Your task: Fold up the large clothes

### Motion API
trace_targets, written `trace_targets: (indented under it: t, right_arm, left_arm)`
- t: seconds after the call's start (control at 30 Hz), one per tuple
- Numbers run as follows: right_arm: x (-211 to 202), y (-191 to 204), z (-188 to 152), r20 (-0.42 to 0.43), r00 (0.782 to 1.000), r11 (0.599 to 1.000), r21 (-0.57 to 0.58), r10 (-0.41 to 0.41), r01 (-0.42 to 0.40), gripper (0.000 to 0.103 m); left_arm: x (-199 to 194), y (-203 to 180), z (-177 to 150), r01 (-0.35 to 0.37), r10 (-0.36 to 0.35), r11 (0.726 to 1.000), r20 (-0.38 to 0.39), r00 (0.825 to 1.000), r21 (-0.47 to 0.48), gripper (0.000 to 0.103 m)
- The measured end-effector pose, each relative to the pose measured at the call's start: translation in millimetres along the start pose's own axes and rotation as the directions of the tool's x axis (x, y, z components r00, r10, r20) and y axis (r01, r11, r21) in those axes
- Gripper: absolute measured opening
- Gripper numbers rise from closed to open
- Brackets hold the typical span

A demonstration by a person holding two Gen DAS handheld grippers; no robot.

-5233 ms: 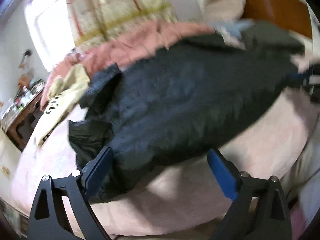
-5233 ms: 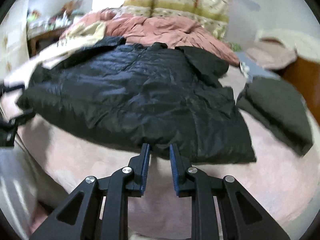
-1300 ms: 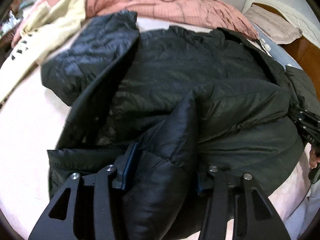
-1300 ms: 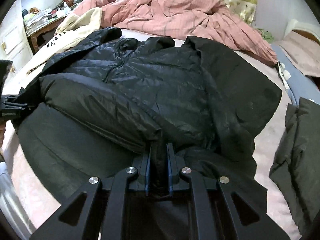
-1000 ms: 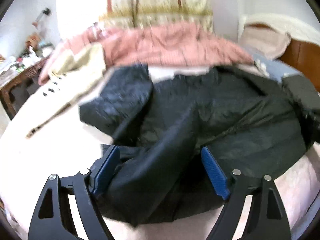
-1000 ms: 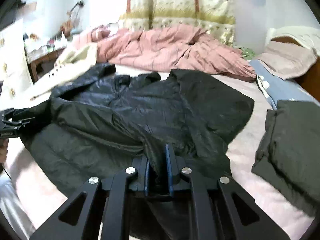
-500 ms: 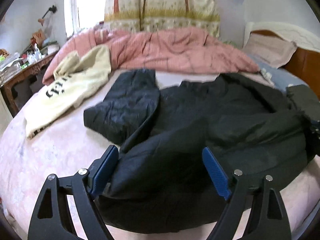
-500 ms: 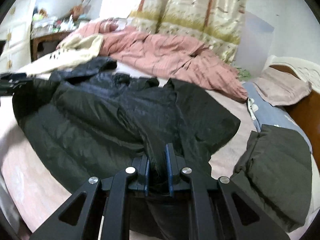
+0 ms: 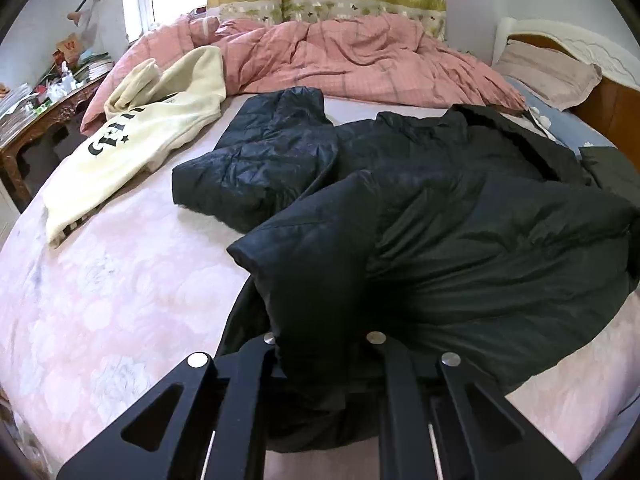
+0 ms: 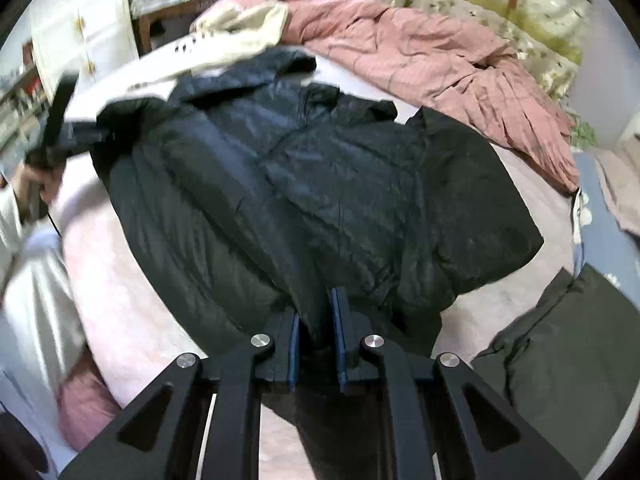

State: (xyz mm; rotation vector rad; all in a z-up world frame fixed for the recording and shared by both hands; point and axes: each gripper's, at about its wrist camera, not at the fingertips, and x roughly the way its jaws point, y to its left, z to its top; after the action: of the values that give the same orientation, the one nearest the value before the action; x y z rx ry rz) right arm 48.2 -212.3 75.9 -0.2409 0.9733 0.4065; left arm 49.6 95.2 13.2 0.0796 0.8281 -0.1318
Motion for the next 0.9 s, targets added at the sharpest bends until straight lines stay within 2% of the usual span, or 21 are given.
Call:
trace_targets:
  t: [0.13, 0.23, 0.27, 0.33, 0.4, 0.47, 0.5, 0.53, 0.6, 0.63, 0.67, 0.73, 0.8, 0.83, 0.9]
  right_arm:
    - [-23.7, 4.4, -14.5, 0.058, 0.996, 0.998, -0.034, 0.062, -0.06, 0.013]
    - [-45.7, 5.5, -25.9, 0.082, 0.995, 0.995, -0.089, 0.053, -0.046, 0.013]
    - [-54.6, 4.8, -30.3, 0.091, 0.996, 0.995, -0.099, 0.025, -0.016, 0.013]
    - [-68.4, -0.3, -37.9, 0.103, 0.991, 0.991, -0.098, -0.083, 0.094, 0.013]
    - [-80.3, -7.3, -45.1, 0.131, 0.976, 0.981, -0.064, -0.175, 0.184, 0.013]
    - [-90.1, -11.7, -50.0, 0.172, 0.966, 0.981, 0.011, -0.195, 0.196, 0.013]
    - [-95.3, -11.2, -51.9, 0.207, 0.96, 0.982, 0.049, -0.19, 0.183, 0.013]
    - [-100.1, -10.5, -53.5, 0.246, 0.951, 0.982, 0.083, -0.187, 0.172, 0.013]
    - [-108.1, -6.4, -57.1, 0.364, 0.912, 0.972, 0.202, -0.19, 0.121, 0.013]
    - [-109.3, -5.7, -57.5, 0.394, 0.9, 0.967, 0.235, -0.185, 0.096, 0.013]
    - [-109.3, -3.3, -58.0, 0.445, 0.878, 0.957, 0.287, -0.174, 0.045, 0.013]
    - [-105.3, 0.1, -58.8, 0.517, 0.841, 0.928, 0.368, -0.159, -0.05, 0.013]
    - [-97.8, 2.0, -56.7, 0.553, 0.819, 0.89, 0.437, -0.152, -0.13, 0.013]
    - [-92.1, 4.5, -54.1, 0.558, 0.815, 0.876, 0.46, -0.158, -0.146, 0.013]
    - [-84.9, 6.7, -52.8, 0.562, 0.803, 0.839, 0.521, -0.198, -0.158, 0.013]
  left_arm:
    - [-2.0, -0.6, 0.7, -0.014, 0.014, 1.0, 0.005, 1.0, 0.02, 0.01]
    - [-3.2, -1.6, 3.4, -0.013, 0.013, 1.0, 0.01, 1.0, 0.011, 0.01]
    - [-2.7, -2.6, 3.9, -0.029, 0.029, 1.0, 0.01, 1.0, 0.01, 0.01]
    - [-0.3, -3.3, 4.1, -0.054, 0.054, 0.999, 0.009, 0.998, 0.006, 0.009]
    - [-3.1, -4.9, 2.7, -0.052, 0.052, 0.999, 0.026, 0.998, 0.003, 0.009]
    - [-15.9, -9.0, 1.9, -0.055, 0.054, 0.998, 0.084, 0.995, 0.004, 0.015]
    - [-24.7, -10.9, 2.5, -0.063, 0.063, 0.998, 0.122, 0.991, -0.003, 0.022]
    - [-35.8, -12.5, 2.9, -0.061, 0.063, 0.998, 0.168, 0.984, -0.015, 0.039]
    - [-66.2, -16.2, 3.8, -0.036, 0.047, 0.998, 0.285, 0.957, -0.044, 0.06]
    - [-81.3, -18.3, 4.3, -0.027, 0.043, 0.998, 0.337, 0.94, -0.052, 0.07]
    - [-95.4, -21.6, 4.9, -0.02, 0.04, 0.998, 0.383, 0.923, -0.055, 0.075]
    - [-124.6, -29.0, 8.1, -0.006, 0.035, 0.998, 0.47, 0.882, -0.061, 0.095]
    - [-147.4, -34.1, 11.4, 0.03, 0.007, 0.998, 0.534, 0.845, -0.062, 0.103]
    - [-159.0, -37.5, 13.7, 0.064, -0.024, 0.997, 0.566, 0.824, -0.051, 0.103]
    - [-172.8, -44.1, 17.0, 0.102, -0.059, 0.994, 0.602, 0.796, -0.037, 0.103]
